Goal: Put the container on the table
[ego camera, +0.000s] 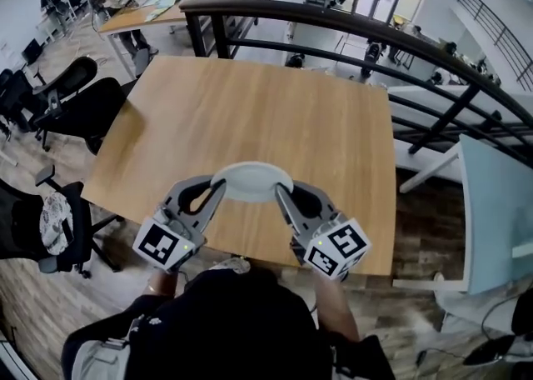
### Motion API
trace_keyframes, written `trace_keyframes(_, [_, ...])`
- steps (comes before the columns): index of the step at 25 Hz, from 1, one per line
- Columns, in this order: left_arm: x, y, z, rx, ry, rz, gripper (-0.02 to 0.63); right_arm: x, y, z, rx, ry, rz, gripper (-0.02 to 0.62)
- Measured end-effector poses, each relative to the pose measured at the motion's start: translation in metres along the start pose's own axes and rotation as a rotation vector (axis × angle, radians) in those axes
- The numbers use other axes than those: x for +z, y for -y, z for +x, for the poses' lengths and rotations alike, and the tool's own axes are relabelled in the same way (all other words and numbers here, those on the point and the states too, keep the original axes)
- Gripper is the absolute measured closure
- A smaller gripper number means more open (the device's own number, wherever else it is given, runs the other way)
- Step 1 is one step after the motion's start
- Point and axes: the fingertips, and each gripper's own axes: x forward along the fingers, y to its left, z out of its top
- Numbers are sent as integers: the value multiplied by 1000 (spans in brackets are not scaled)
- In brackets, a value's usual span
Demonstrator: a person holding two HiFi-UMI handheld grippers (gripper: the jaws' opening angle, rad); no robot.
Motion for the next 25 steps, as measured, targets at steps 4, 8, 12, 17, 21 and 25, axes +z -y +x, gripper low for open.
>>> trace_keyframes(4, [-7, -20, 12, -15, -1, -24, 575, -2, 12, 16, -21, -13, 1, 568])
trace_keyframes(8, [-18, -36, 22, -42, -18, -22, 575, -4, 25, 33, -52, -40, -19, 568])
trace_keyframes(12, [-22, -53, 30, -45, -13, -30, 575, -3, 34, 49, -66, -43, -25, 568])
trace_keyframes(17, [-34, -68, 39, -54, -21, -30, 574, -9, 45, 63, -84, -59, -25, 568])
trace_keyframes(21, [-51, -74, 45, -60, -38, -49, 575, -23, 54, 70, -96, -85, -1, 568])
trace_keyframes(25, [-73, -78, 48, -83, -72, -62, 575, -42, 61, 75, -126, -127, 39, 568])
